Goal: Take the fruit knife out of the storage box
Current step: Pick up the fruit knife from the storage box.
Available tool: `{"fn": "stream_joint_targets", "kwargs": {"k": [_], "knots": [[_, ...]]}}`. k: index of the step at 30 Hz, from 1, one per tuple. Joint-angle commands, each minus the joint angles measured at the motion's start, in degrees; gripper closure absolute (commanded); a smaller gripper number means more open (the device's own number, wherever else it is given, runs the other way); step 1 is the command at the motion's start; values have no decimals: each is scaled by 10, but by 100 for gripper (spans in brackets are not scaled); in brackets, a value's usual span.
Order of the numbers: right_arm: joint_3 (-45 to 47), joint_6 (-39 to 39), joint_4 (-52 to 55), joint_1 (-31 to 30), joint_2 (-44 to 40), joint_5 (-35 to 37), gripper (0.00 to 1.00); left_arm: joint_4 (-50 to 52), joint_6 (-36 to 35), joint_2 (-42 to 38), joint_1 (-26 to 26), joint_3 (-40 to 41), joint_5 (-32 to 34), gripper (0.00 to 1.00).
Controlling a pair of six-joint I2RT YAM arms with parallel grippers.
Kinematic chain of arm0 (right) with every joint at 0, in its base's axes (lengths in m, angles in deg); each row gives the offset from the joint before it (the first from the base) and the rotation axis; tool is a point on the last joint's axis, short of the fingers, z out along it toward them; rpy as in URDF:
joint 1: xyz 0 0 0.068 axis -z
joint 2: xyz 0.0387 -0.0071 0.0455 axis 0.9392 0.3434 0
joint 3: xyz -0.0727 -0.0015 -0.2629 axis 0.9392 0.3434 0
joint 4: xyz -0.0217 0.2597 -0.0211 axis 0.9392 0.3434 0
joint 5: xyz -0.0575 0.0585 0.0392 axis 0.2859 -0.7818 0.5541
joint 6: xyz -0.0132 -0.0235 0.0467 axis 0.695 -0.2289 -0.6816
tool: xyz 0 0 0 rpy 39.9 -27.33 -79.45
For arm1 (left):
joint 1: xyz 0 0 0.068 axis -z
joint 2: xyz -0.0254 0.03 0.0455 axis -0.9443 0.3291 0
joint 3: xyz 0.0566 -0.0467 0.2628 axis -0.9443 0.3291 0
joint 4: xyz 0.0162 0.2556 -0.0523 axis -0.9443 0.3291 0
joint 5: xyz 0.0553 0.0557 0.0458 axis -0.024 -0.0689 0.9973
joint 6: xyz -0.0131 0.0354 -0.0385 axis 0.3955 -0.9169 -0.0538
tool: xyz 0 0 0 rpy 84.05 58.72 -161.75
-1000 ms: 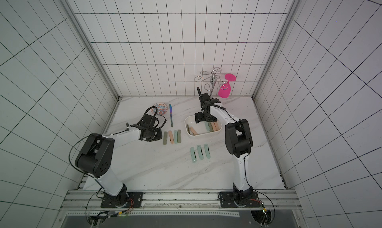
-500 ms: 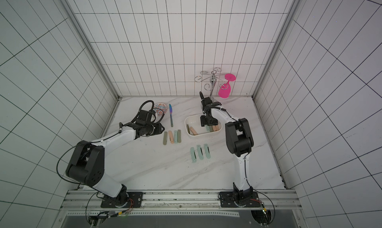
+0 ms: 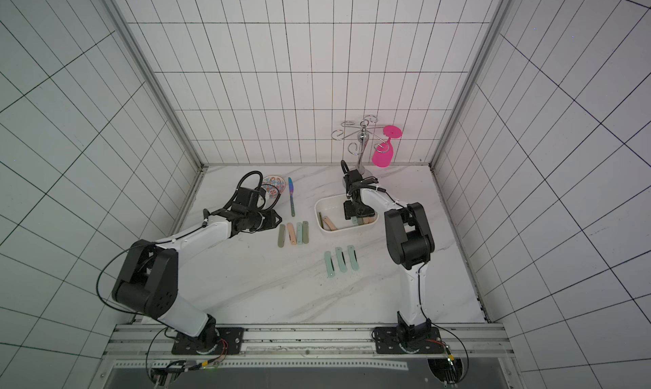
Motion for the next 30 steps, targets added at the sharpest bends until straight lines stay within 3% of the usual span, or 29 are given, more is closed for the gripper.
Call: {"fn": "stream_joint_targets", "kwargs": {"k": [1,11,14,18,22,27,30], "knots": [[23,-1,6,10,-14,13,28,-14,-1,-1,-4,-6,-5,61],[41,-8,-15,25,-1,-2,33,-15,0,0,-4,-7,-11,61],[43,-9,-16,26,-1,-16,46,-15,1,0,-4,-7,-12,61],[48,-12,-22,26,-14,-26,73,-16,2,-1,-4,-8,-12,61],[50,-12,-22,26,-18,-32,79,-17,4,0,-3,-10,-14,61],[53,-12,-22,21,-33,-39,97,-19,5,-1,-3,-11,-16,61],[51,-12,-22,17,-44,-40,99,-22,6,-4,-2,-10,-18,61]]}}
